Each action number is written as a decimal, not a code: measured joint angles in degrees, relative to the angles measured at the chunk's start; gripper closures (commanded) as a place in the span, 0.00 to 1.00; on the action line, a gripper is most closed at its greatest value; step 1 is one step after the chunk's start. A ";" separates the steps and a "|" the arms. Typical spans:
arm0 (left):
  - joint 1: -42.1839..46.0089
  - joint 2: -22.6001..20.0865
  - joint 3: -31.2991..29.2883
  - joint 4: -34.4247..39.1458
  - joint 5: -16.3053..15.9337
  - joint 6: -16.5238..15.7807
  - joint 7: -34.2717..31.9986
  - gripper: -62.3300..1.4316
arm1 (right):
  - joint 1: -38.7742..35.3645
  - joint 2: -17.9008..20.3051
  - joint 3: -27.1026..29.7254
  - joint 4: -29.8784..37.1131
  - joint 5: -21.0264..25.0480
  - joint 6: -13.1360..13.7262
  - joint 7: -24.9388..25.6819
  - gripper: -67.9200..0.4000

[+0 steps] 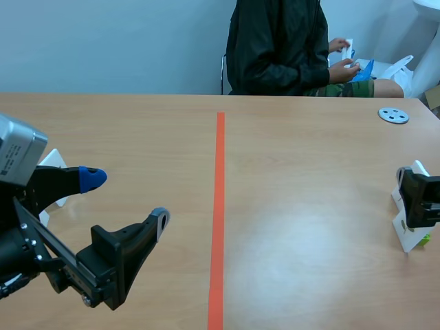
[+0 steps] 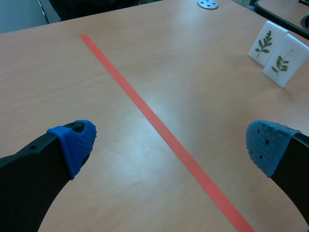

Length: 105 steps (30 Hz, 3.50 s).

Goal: Sort the leaf by its shape. The table is split by an orange tape line. A compound leaf with several leaflets goes to the left side, a simple leaf with one blade goes to the right side. Return to the home posture when a red brick is placed on the table.

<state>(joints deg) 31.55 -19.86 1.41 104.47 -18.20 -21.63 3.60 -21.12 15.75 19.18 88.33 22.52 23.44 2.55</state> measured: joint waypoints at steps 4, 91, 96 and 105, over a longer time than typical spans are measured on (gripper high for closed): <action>0.00 0.00 0.00 0.00 0.00 0.02 0.00 0.00 | -3.21 0.00 0.00 8.09 2.58 2.71 -4.70 0.01; -0.02 -1.11 -0.07 -0.02 0.63 -1.60 2.62 0.00 | -10.01 3.96 -22.05 22.29 2.75 -1.46 -12.92 0.02; -1.31 -1.42 0.26 -2.64 1.92 -3.58 2.43 0.00 | -10.01 3.96 -22.05 22.29 2.75 -1.62 -12.92 0.02; -10.62 -1.42 7.50 -16.96 3.80 -5.03 -2.73 0.00 | -10.01 3.96 -22.03 22.29 2.32 -1.60 -12.92 0.02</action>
<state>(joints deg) 20.93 -21.28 8.91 87.50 -14.39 -26.65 0.86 -31.14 19.70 -2.85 110.63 24.84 21.85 -10.37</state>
